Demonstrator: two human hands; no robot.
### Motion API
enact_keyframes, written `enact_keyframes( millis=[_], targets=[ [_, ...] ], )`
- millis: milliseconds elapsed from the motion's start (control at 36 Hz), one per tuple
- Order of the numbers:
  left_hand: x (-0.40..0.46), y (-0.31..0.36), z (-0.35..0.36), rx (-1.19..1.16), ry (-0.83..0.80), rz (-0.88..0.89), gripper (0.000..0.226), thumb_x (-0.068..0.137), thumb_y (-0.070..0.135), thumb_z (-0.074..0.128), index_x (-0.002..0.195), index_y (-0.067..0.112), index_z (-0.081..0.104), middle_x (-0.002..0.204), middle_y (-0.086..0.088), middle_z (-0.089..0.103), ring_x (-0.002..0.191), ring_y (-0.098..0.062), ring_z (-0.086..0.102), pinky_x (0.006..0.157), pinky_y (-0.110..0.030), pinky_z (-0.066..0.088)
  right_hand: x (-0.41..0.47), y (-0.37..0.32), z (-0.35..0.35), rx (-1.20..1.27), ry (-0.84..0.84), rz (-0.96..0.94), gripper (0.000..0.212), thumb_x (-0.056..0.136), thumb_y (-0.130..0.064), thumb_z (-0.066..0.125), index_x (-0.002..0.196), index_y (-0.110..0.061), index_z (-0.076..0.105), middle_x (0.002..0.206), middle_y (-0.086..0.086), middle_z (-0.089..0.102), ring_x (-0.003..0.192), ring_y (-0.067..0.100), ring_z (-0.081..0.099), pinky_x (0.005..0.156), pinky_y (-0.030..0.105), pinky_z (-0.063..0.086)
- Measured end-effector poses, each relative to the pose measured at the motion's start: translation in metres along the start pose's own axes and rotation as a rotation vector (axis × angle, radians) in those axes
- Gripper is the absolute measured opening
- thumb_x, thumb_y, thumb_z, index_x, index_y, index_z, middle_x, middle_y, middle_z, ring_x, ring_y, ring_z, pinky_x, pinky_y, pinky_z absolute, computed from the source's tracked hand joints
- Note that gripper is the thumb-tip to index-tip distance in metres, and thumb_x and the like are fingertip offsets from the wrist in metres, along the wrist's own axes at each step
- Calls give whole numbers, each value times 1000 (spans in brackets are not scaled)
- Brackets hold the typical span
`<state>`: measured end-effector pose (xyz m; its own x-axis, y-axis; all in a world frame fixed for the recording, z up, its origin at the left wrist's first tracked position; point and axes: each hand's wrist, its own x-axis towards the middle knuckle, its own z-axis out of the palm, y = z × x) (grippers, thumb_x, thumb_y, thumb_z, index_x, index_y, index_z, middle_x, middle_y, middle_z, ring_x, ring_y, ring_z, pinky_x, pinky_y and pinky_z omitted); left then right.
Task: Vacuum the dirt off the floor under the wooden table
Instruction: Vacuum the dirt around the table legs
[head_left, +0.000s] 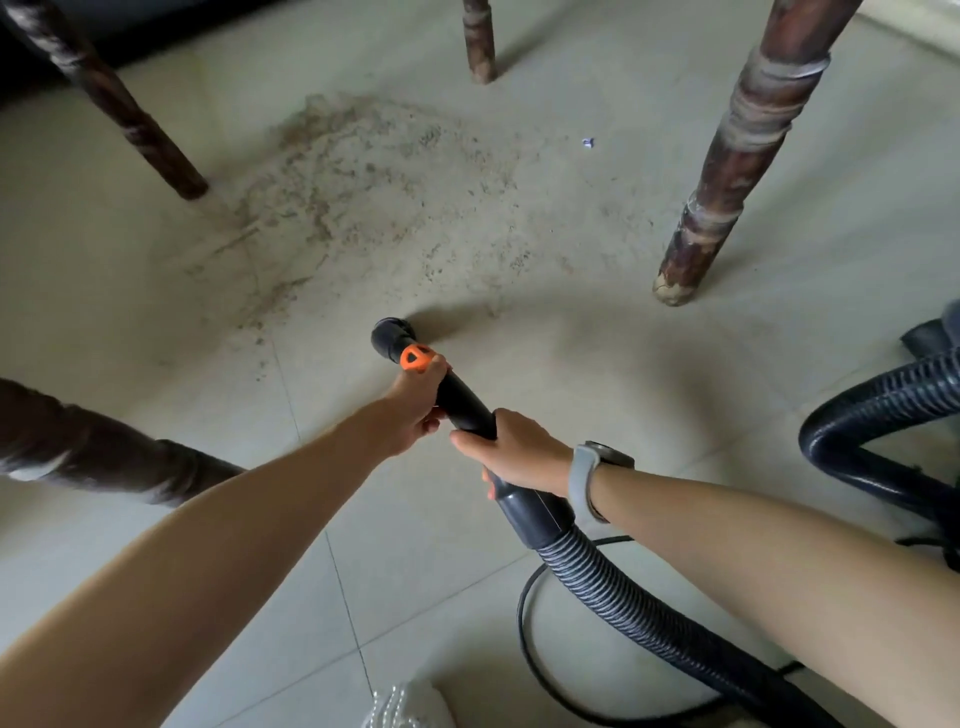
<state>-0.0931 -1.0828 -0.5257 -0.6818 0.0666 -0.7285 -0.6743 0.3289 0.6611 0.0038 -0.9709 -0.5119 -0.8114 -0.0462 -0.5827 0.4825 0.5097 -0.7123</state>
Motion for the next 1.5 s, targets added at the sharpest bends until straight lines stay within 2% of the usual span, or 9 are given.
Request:
enact_keyframes(
  millis=[222,333,472,806,889,1000,1167,1278,1500],
  targets=[
    [2,4,63,-59,-111,73,29,93,36,47,111,14,46,93,-8,51,85,-24,52,74,-35,42,-27,18,-24,134,176,150,45,87,-53,52,89,-8,50,69,7,66,66,28,70,76,38,58],
    [3,-6,79,-13,-194,96,34,95,39,44,118,13,44,96,-7,51,88,-25,51,73,-35,39,-37,36,-25,61,260,205,50,86,-57,51,97,-9,48,87,12,68,75,30,69,77,41,56],
    [14,4,82,40,-223,105,32,96,39,42,116,14,43,94,-6,52,81,-21,51,65,-30,37,-27,38,-30,22,317,212,49,88,-57,51,98,-9,47,89,12,67,77,32,68,76,42,56],
    [40,46,88,9,-116,131,29,95,38,43,114,16,44,100,-7,54,90,-24,53,72,-33,41,21,24,-57,223,232,101,37,88,-43,54,75,-9,52,57,4,61,52,21,63,72,35,56],
    [44,40,80,38,-85,140,35,95,39,42,120,14,43,102,-9,54,90,-25,54,64,-30,39,24,26,-51,298,180,88,35,88,-40,55,74,-9,52,56,4,60,52,22,63,70,35,56],
    [48,28,66,73,-73,124,45,95,43,42,131,16,36,114,-11,57,100,-27,57,69,-33,41,23,27,-41,338,133,66,33,89,-37,55,73,-9,52,55,4,59,52,22,63,66,31,56],
    [48,31,60,95,-43,140,45,96,40,41,133,15,33,113,-10,55,94,-24,54,60,-28,39,29,21,-34,427,120,66,30,90,-35,56,76,-10,51,59,7,59,53,23,62,64,31,55],
    [51,39,56,120,-19,135,48,98,43,39,137,16,30,122,-10,55,107,-29,56,59,-27,39,38,16,-33,497,126,70,29,90,-34,58,79,-10,48,60,7,58,50,23,60,57,28,53],
    [60,51,41,115,8,146,50,98,41,38,140,15,28,113,-7,51,96,-24,51,59,-27,40,58,2,-33,519,85,41,29,89,-34,59,78,-9,50,60,7,59,51,23,61,59,29,55]
  ],
)
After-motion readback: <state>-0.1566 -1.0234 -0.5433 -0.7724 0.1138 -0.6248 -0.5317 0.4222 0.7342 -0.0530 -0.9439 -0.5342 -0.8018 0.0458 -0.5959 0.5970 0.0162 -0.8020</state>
